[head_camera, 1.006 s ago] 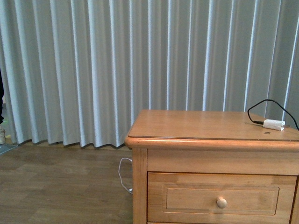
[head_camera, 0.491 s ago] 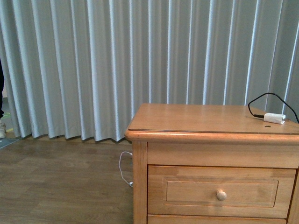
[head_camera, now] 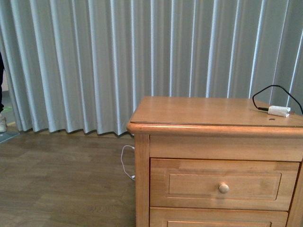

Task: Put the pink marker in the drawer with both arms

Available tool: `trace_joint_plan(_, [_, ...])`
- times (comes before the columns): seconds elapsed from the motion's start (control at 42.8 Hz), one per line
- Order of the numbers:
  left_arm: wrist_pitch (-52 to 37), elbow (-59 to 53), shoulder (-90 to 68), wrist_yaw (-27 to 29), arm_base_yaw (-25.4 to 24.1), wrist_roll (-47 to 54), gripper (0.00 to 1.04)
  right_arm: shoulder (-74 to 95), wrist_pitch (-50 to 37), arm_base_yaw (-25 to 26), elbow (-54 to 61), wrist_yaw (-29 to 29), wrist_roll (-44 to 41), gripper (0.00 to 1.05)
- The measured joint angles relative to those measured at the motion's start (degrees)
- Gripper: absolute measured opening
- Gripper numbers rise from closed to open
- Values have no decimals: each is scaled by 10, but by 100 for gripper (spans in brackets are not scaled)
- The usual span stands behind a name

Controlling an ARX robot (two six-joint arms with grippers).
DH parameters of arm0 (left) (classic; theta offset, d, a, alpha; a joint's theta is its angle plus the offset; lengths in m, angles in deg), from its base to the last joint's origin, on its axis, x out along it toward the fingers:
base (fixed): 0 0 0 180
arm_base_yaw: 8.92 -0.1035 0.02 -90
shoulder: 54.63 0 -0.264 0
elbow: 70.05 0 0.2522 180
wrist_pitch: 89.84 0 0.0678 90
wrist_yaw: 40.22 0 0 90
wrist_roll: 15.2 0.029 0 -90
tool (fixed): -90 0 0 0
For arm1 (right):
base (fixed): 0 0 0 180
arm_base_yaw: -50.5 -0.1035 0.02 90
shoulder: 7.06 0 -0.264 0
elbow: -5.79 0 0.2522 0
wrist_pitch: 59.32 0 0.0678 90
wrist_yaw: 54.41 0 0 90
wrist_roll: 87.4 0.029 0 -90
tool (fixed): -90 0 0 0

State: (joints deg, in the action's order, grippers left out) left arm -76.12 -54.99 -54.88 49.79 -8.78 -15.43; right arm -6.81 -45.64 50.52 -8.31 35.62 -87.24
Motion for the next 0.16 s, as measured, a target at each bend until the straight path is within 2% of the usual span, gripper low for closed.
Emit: trace_joint_plan(0.164, [0, 0, 0, 0, 0, 0, 98, 0, 0, 0, 0, 0, 0, 96])
